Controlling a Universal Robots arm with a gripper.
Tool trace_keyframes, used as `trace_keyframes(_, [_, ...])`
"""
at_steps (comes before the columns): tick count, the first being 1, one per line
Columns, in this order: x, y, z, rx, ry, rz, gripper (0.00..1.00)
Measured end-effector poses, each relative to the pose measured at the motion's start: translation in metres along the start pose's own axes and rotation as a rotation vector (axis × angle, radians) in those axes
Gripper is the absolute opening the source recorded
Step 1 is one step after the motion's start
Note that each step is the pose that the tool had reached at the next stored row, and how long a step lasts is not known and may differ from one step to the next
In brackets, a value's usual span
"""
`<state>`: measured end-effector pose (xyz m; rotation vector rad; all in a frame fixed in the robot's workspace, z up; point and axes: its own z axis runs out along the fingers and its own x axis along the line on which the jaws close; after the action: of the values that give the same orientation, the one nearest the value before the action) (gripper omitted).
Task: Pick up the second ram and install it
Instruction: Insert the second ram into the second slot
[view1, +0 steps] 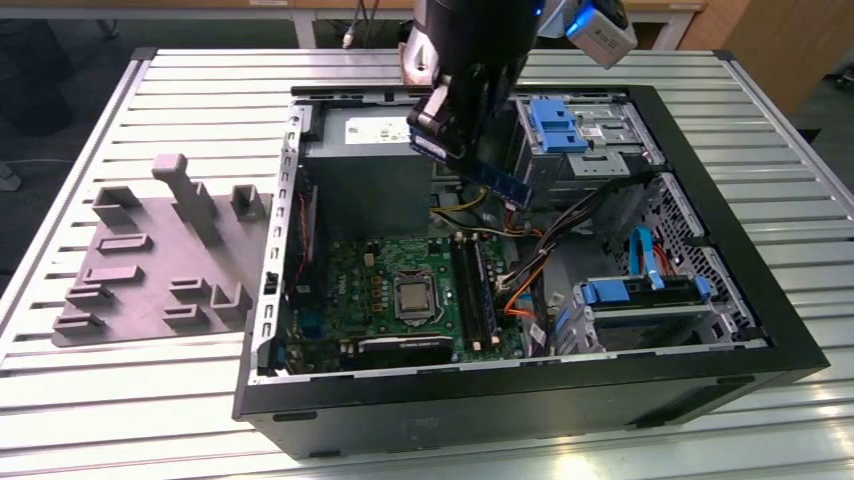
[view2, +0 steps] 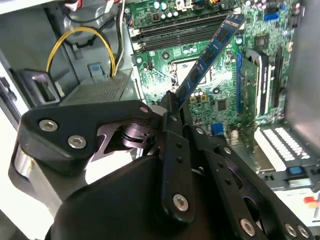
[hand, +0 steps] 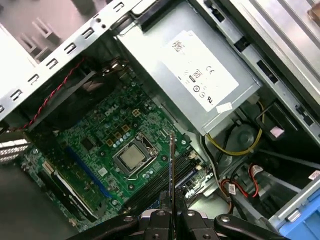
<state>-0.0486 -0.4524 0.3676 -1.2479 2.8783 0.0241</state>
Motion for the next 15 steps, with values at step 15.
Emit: trace_keyframes(15, [0.0001, -0.0001, 0.0076, 0.0064, -0.005, 0.273, 0.14])
